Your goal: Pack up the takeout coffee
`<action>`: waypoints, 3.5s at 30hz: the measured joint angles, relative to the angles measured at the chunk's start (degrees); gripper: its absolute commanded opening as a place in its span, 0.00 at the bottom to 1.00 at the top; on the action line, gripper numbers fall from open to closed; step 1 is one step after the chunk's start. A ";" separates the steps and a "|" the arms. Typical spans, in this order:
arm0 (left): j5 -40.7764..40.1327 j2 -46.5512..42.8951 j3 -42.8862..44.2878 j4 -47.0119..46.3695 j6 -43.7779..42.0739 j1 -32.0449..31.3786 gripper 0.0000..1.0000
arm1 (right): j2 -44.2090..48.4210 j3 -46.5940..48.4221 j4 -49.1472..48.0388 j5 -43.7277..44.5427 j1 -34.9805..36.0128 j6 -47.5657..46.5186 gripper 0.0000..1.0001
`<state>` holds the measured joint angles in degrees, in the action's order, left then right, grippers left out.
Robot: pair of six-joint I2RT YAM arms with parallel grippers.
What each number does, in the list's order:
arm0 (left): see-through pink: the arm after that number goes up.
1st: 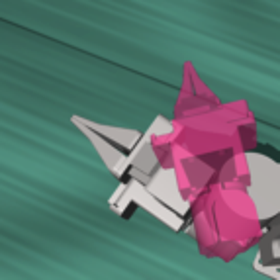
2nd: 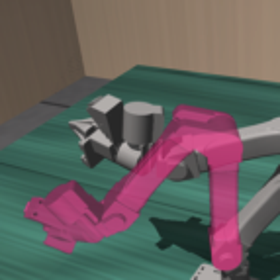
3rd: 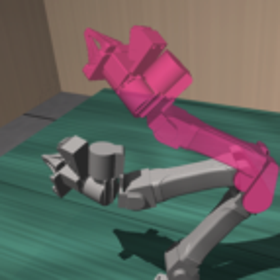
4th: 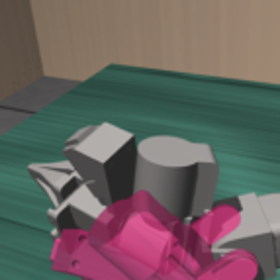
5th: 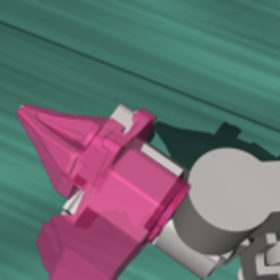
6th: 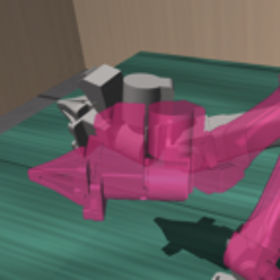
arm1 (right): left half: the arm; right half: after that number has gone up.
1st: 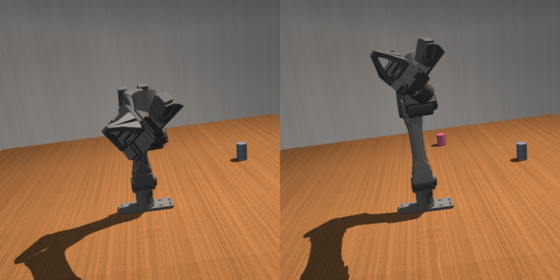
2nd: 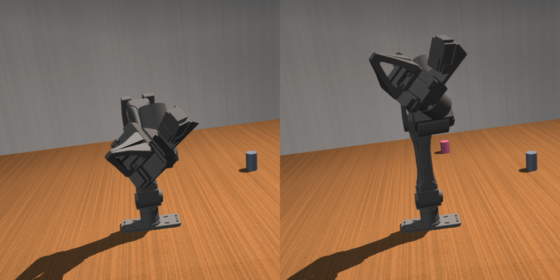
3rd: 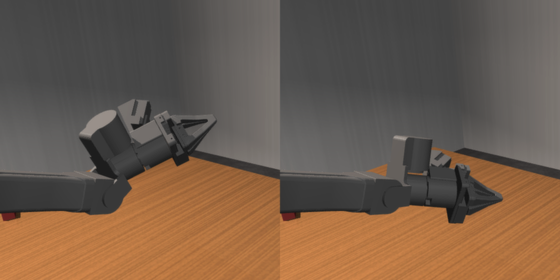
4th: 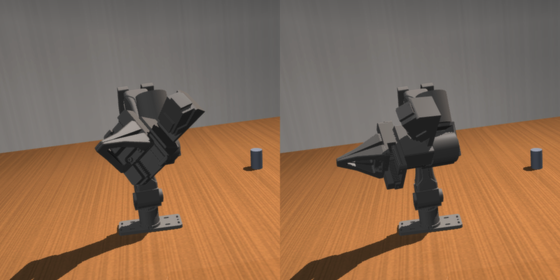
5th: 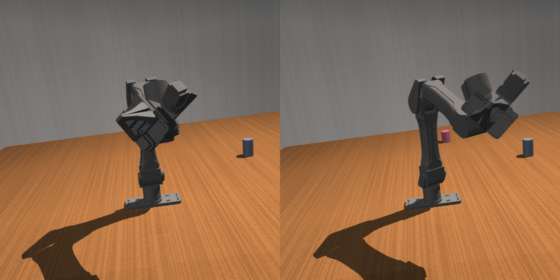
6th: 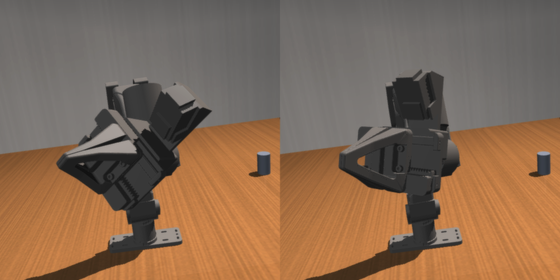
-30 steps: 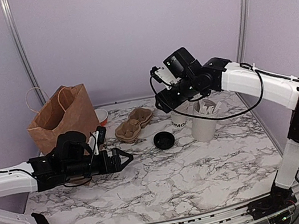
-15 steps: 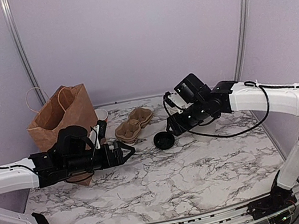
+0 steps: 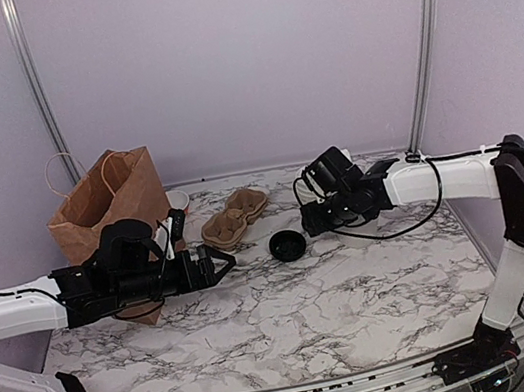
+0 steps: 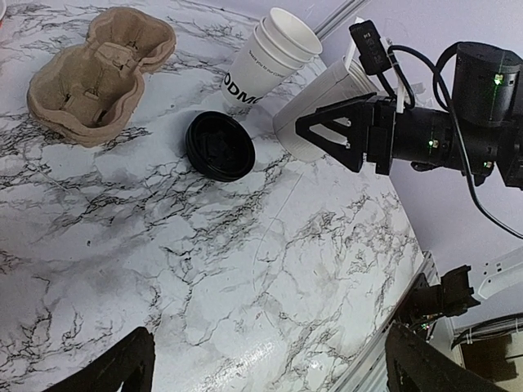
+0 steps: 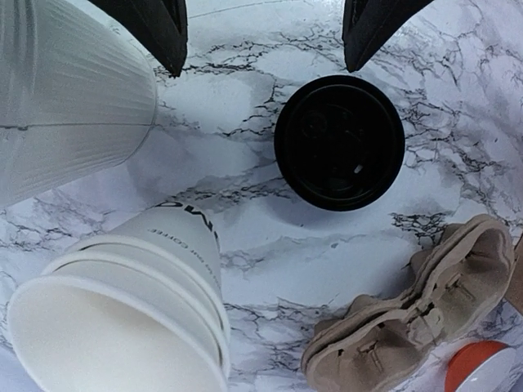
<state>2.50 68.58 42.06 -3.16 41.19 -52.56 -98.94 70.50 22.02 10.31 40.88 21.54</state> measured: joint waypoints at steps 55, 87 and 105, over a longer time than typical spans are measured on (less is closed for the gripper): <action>0.22 0.00 0.09 0.00 -0.09 0.00 0.99 | 0.00 17.94 7.65 -3.89 -8.85 -8.68 0.50; 0.44 0.33 1.29 0.94 0.00 0.00 0.99 | -20.55 36.30 16.63 -5.25 -8.50 -15.82 0.19; 0.44 0.37 1.29 0.90 0.02 0.00 0.99 | -20.55 38.71 18.10 1.77 -6.25 -17.55 0.00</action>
<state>2.94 68.95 43.35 -2.26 41.21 -52.56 -119.48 109.21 40.12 12.08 34.63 3.99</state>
